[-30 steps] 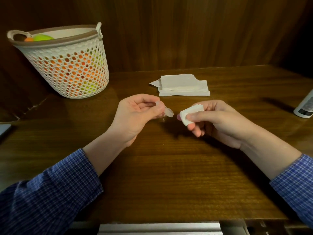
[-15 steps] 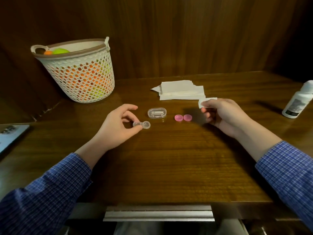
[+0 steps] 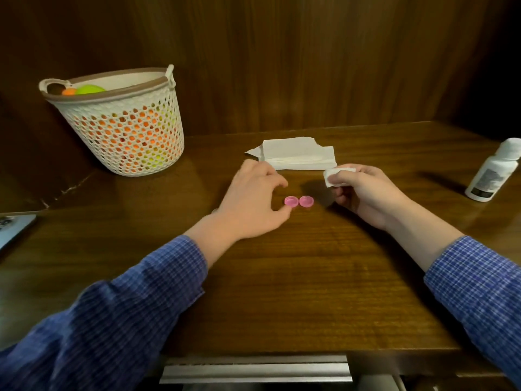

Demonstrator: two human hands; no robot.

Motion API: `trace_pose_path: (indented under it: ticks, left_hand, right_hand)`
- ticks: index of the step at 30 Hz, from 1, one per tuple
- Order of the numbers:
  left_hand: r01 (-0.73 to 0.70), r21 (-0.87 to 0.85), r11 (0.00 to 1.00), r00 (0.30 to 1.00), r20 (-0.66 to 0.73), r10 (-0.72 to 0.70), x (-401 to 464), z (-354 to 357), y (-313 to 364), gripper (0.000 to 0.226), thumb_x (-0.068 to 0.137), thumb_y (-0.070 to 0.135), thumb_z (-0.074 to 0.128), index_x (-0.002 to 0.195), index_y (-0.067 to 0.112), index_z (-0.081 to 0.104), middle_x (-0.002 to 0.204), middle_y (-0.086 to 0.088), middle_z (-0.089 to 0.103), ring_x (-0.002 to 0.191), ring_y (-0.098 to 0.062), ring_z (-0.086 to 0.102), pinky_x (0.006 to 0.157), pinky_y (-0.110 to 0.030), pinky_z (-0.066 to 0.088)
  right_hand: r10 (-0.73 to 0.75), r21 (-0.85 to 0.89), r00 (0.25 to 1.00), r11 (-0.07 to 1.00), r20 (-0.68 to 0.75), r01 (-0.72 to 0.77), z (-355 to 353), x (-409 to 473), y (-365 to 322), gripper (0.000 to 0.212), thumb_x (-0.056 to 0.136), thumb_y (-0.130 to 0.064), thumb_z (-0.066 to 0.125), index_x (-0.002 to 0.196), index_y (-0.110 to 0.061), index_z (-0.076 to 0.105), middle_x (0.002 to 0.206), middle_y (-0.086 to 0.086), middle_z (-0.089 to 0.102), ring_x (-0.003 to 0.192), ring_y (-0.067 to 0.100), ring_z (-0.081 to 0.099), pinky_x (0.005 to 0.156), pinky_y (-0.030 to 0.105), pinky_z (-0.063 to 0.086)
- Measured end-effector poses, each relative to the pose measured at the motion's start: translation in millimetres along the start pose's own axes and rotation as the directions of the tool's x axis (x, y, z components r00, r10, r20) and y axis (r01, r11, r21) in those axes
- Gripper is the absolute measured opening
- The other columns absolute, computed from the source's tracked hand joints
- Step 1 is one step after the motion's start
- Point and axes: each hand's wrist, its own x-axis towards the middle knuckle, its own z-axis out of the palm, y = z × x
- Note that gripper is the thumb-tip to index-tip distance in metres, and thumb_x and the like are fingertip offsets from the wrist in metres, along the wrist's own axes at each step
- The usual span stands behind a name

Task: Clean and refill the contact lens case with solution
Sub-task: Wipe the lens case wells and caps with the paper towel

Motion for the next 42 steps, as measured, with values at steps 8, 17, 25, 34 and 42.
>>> trace_pose_path:
  ticks: [8, 17, 25, 34, 42]
  left_hand:
    - [-0.051, 0.101, 0.994, 0.998, 0.054, 0.045, 21, 14, -6, 0.030, 0.093, 0.054, 0.060, 0.103, 0.033, 0.077, 0.121, 0.006, 0.059, 0.117, -0.014, 0.040, 0.093, -0.031, 0.029]
    - [-0.032, -0.153, 0.988, 0.999, -0.035, 0.027, -4, -6, 9, 0.017, 0.087, 0.039, 0.076, 0.101, 0.031, 0.075, 0.095, 0.018, 0.068, 0.095, -0.005, 0.059, 0.095, -0.031, 0.046]
    - [-0.085, -0.452, 0.888, 0.991, -0.134, 0.026, -23, -3, 18, 0.025, 0.082, 0.014, 0.082, 0.105, 0.023, 0.079, 0.087, 0.013, 0.074, 0.088, -0.008, 0.070, 0.077, -0.016, 0.057]
    - [0.045, -0.718, 0.694, 0.997, -0.016, -0.080, -20, -1, 13, 0.030, 0.084, 0.008, 0.084, 0.110, 0.022, 0.080, 0.098, 0.008, 0.078, 0.093, -0.016, 0.075, 0.077, -0.028, 0.064]
    - [0.061, -0.762, 0.645, 0.997, 0.015, -0.076, -17, -1, 15, 0.035, 0.087, 0.008, 0.080, 0.121, 0.014, 0.077, 0.112, 0.003, 0.076, 0.104, -0.013, 0.074, 0.085, -0.029, 0.063]
  right_hand:
    - [0.023, -0.022, 1.000, 0.999, 0.014, -0.023, 2, 6, 3, 0.025, 0.086, -0.008, 0.075, 0.109, -0.015, 0.068, 0.083, 0.007, 0.067, 0.056, 0.008, 0.060, 0.052, 0.022, 0.052]
    - [-0.015, -0.259, 0.949, 0.961, 0.315, 0.101, 12, -11, 0, 0.018, 0.093, -0.014, 0.069, 0.080, -0.019, 0.079, 0.078, 0.005, 0.072, 0.065, 0.010, 0.060, 0.060, 0.025, 0.050]
    - [-0.094, -0.368, 0.881, 0.884, 0.464, 0.288, 22, -31, -3, 0.014, 0.091, -0.022, 0.074, 0.078, -0.021, 0.077, 0.077, 0.004, 0.069, 0.066, 0.010, 0.060, 0.059, 0.020, 0.050]
    - [-0.211, -0.284, 0.887, 0.895, 0.410, 0.345, 20, -29, 1, 0.008, 0.086, -0.011, 0.079, 0.085, -0.018, 0.082, 0.080, 0.008, 0.077, 0.071, 0.014, 0.072, 0.061, 0.021, 0.056]
    - [-0.262, -0.297, 0.910, 0.885, 0.321, 0.359, 24, -30, 6, 0.012, 0.086, -0.010, 0.077, 0.075, -0.016, 0.081, 0.074, 0.007, 0.075, 0.066, 0.012, 0.069, 0.059, 0.020, 0.055]
